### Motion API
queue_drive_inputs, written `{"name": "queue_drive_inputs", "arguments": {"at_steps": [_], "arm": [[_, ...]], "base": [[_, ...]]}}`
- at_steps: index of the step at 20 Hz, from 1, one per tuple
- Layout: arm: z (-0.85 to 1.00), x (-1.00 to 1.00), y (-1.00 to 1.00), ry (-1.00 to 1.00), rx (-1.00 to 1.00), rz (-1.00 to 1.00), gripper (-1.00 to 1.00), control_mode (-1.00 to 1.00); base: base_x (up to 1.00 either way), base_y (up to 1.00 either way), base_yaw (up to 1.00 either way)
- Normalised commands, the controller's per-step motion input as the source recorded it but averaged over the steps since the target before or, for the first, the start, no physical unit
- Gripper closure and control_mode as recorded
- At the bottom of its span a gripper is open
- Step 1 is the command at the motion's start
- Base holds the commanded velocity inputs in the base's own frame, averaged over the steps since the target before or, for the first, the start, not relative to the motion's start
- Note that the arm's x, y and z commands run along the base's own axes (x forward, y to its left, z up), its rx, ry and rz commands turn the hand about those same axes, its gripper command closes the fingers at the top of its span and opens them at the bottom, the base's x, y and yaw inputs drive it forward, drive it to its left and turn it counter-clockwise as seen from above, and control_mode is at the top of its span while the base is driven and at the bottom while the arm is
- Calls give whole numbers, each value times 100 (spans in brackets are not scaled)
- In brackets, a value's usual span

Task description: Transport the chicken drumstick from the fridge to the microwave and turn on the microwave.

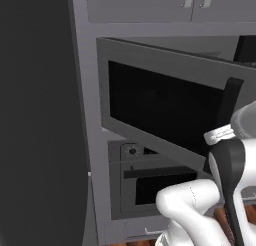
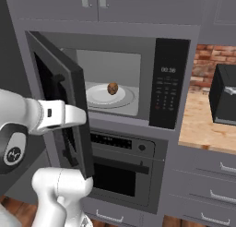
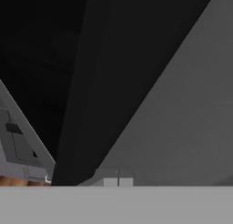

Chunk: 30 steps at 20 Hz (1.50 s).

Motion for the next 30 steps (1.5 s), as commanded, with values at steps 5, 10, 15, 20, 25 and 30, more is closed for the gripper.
{"name": "queue_drive_inputs", "arguments": {"at_steps": [5,10,15,20,25,30], "arm": [[-43,57,0,-14,0,0,100,-100],[-46,57,0,-12,0,0,100,-100],[-31,60,0,-9,0,0,100,-100],[-27,61,0,-7,0,0,100,-100],[-10,56,0,-1,0,0,100,-100],[0,59,0,0,3,0,100,-100]], "base": [[0,0,0],[0,0,0],[0,0,0],[0,0,0],[0,0,0],[0,0,0]]}}
